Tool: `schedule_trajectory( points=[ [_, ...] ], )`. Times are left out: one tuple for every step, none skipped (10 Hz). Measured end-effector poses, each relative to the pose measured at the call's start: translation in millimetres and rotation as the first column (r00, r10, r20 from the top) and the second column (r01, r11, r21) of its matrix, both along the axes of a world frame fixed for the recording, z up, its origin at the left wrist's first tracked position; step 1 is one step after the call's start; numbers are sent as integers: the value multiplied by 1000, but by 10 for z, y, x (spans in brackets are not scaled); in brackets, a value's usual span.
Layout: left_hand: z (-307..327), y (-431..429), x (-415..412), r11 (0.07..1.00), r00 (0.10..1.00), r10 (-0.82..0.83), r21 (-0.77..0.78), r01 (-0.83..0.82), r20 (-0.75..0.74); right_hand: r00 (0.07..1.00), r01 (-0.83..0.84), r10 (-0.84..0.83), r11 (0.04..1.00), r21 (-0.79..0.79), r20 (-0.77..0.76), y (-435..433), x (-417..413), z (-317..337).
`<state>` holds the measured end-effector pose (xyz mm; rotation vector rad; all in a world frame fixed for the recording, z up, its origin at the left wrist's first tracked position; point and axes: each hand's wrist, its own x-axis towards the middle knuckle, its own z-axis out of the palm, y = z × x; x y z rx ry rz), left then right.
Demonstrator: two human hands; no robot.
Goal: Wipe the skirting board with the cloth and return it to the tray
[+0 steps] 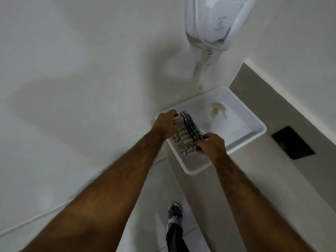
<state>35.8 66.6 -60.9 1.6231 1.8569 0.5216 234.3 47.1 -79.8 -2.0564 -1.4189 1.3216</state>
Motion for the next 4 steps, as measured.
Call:
schedule_trajectory(
  points=[
    [-199, 149, 210, 990, 989, -116, -97, 107, -91, 972, -142, 146, 989, -35, 185, 107, 105, -194],
    [-378, 207, 321, 974, 965, -194, -151, 168, -178, 934, -234, 247, 969, -82, 258, 147, 126, -370],
    [-345, 186, 311, 963, 945, -227, -202, 181, -236, 885, -302, 328, 944, -129, 330, 138, 80, -459],
    [-292, 115, 168, 968, 936, -229, -165, 189, -268, 838, -325, 323, 943, -75, 439, 77, 35, -326]
  ],
)
